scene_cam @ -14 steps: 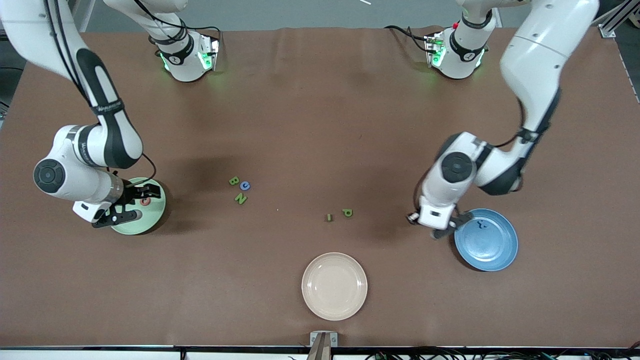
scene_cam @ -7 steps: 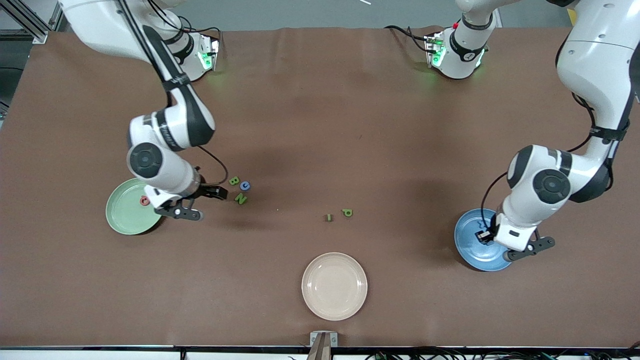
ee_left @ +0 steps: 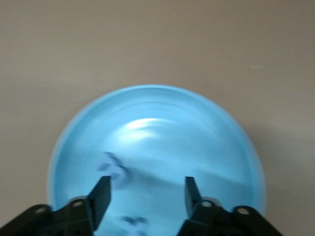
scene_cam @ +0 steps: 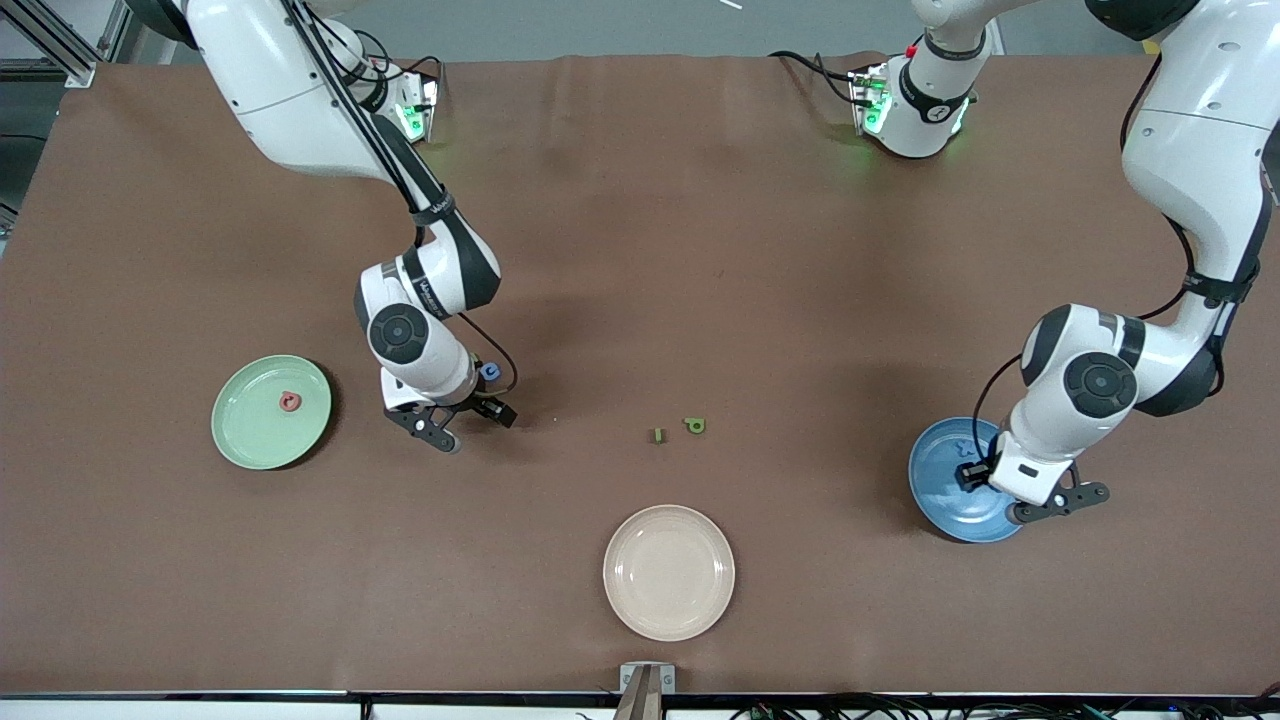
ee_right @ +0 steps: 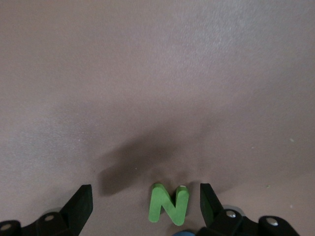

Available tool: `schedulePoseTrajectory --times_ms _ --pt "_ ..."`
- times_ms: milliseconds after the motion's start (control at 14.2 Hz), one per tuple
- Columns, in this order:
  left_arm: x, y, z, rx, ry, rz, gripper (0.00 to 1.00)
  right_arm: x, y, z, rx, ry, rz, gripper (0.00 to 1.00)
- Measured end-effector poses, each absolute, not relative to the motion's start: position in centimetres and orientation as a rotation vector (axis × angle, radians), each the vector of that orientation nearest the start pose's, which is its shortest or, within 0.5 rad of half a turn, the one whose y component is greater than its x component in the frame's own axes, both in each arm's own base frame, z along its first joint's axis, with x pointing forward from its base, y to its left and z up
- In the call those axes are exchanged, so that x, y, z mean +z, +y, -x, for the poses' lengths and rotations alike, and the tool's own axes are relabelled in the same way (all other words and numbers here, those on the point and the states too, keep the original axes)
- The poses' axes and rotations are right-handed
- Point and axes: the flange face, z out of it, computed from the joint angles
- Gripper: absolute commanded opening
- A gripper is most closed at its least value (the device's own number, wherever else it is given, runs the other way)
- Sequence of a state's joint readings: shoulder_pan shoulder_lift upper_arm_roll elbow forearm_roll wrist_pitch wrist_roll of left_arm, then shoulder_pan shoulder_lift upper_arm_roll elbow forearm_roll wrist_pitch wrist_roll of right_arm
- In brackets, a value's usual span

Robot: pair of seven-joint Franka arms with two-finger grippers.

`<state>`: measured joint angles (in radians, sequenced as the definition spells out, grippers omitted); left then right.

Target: Sort upper and lower case letters into plates

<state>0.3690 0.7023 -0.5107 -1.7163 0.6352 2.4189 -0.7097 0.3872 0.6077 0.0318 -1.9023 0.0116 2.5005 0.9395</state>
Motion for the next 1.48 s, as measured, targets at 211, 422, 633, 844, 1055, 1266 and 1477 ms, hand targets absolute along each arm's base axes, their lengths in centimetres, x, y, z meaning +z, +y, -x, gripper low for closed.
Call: schedulePoseTrajectory --times_ms 211,422,633,844,1055,1266,1477 --pt "25.4 -14.6 -66.4 -0.225 -0.403 3.106 0.99 17.7 25.2 -57.6 0.036 0.836 3.018 0.75" --pt "25.9 -24.2 -63.5 -0.192 -0.557 3.113 0.97 17.5 25.1 -57.4 0.051 0.837 3.025 0.73" --pt "26.2 -31.9 -60.7 -0.089 -0.743 3.120 0.87 17.3 25.1 -57.2 0.057 0.837 3.028 0.65" --pt "25.5 -37.3 -59.4 -0.026 -0.894 3.068 0.82 17.4 25.2 -57.2 0.057 0.833 3.028 0.42" --pt "23.4 -40.9 -59.2 0.013 -1.041 3.005 0.78 17.5 25.2 -57.1 0.065 0.833 3.032 0.26" --pt "20.6 -42.4 -59.6 0.000 -1.158 2.936 0.75 17.8 25.2 -57.0 0.071 0.833 3.035 0.15" --pt "18.9 -43.1 -59.7 -0.006 -1.232 2.895 0.72 17.8 25.3 -57.0 0.070 0.832 3.035 0.11"
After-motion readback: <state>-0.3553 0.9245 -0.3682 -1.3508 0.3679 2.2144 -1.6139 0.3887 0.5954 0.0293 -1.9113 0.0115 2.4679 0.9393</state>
